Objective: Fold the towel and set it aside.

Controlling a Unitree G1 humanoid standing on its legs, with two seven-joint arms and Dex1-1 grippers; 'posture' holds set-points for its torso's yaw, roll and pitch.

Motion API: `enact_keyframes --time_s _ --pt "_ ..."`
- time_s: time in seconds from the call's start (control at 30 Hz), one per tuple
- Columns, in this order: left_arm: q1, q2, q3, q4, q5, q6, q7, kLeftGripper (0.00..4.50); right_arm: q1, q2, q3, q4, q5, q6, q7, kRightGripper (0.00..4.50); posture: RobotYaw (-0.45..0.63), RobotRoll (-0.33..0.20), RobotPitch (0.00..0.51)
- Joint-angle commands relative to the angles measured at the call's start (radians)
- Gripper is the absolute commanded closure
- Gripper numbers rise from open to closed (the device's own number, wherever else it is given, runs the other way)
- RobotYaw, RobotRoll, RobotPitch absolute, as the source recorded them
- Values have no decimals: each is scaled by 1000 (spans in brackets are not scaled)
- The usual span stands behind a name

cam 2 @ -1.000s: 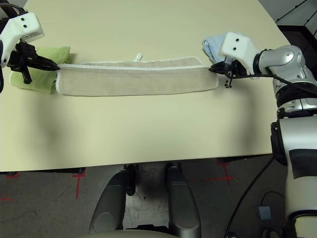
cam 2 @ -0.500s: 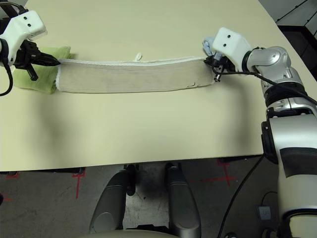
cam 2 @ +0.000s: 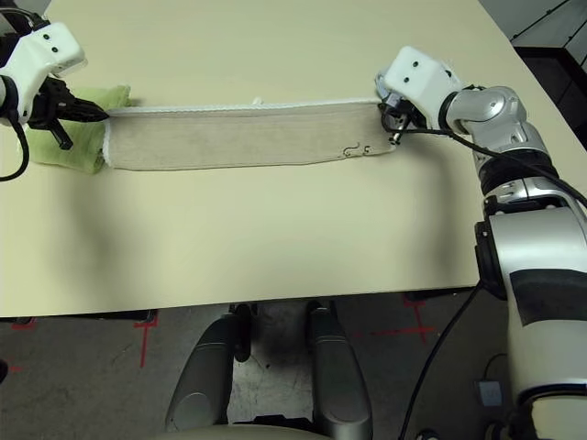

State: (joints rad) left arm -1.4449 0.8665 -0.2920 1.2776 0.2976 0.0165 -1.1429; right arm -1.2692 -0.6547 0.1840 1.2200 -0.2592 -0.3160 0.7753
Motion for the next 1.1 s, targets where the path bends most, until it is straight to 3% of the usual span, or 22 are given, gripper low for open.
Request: enact_keyframes --time_s 0.03,0.93,1.03,1.1 --pt "15 -1 11 33 23 9 41 4455 -8 -6 2 30 -23 26 -47 4500 3 0 287" --pt "25 -50 60 46 29 -19 158 4455 -12 31 -4 48 -44 38 -121 4500 -2 0 289" --pt "24 -49 62 45 32 -19 155 3759 -13 38 -24 43 -24 26 -142 3649 -6 0 292" --pt "21 -42 69 40 28 -35 171 3046 -16 42 -42 39 -8 18 -168 2936 -5 0 291"
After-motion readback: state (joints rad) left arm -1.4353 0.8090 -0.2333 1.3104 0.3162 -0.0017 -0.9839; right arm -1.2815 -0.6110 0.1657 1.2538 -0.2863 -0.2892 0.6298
